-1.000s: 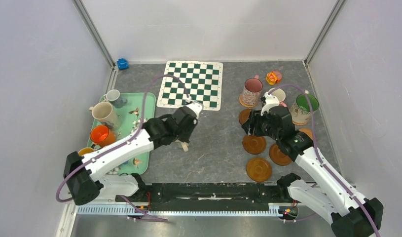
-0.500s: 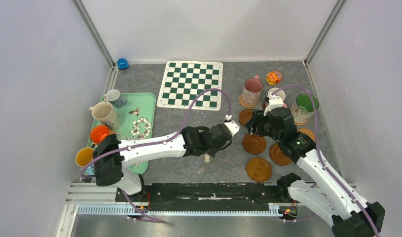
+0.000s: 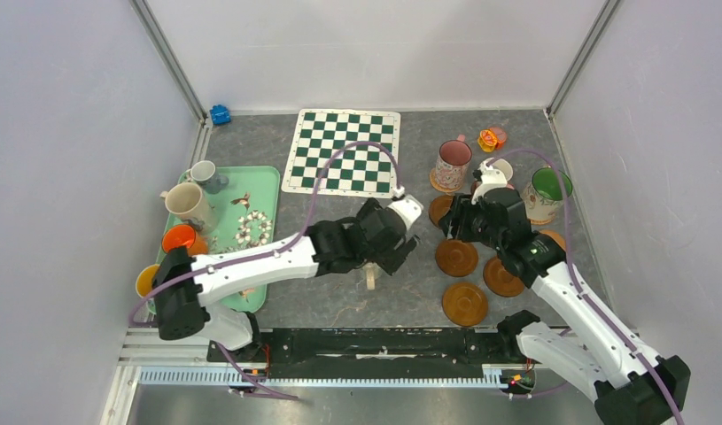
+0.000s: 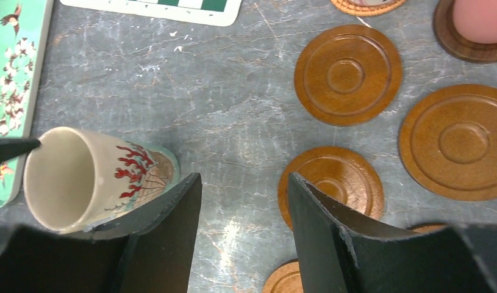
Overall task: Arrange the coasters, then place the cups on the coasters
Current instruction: Place the cup at the center of the board, then pick up the cup at the center of the board, then place the cup on the coaster.
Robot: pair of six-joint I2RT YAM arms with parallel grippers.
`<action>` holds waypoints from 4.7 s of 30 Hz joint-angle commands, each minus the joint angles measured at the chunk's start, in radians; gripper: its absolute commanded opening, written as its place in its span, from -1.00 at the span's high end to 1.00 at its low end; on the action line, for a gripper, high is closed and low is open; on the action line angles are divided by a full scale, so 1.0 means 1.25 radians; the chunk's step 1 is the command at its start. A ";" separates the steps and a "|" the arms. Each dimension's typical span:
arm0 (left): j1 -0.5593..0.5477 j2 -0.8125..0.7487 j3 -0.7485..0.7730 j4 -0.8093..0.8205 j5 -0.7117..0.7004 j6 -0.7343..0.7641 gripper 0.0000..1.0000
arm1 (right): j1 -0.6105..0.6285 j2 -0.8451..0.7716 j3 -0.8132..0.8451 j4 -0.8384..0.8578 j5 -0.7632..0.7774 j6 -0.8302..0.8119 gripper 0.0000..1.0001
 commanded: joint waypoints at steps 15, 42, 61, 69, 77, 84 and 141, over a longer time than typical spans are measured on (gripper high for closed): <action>0.331 -0.419 -0.149 -0.049 -0.034 0.097 -0.99 | 0.288 0.202 0.190 -0.001 0.055 0.101 -0.09; 0.331 -0.569 -0.299 -0.047 -0.071 0.081 -0.99 | 0.401 0.516 0.356 -0.065 0.232 0.115 0.64; 0.330 -0.570 -0.301 -0.048 -0.073 0.075 -0.99 | 0.189 0.310 0.351 -0.117 0.332 0.240 1.00; 0.329 -0.574 -0.302 -0.049 -0.078 0.071 -0.99 | 0.027 0.320 0.408 -0.166 0.361 0.280 1.00; 0.329 -0.575 -0.303 -0.051 -0.084 0.071 -0.99 | -0.083 0.370 0.405 -0.171 0.353 0.340 1.00; 0.329 -0.572 -0.303 -0.051 -0.083 0.072 -0.99 | -0.123 0.414 0.406 -0.161 0.366 0.346 1.00; 0.329 -0.554 -0.285 -0.070 -0.174 0.044 -0.99 | -0.146 0.446 0.491 -0.135 0.207 0.153 -0.20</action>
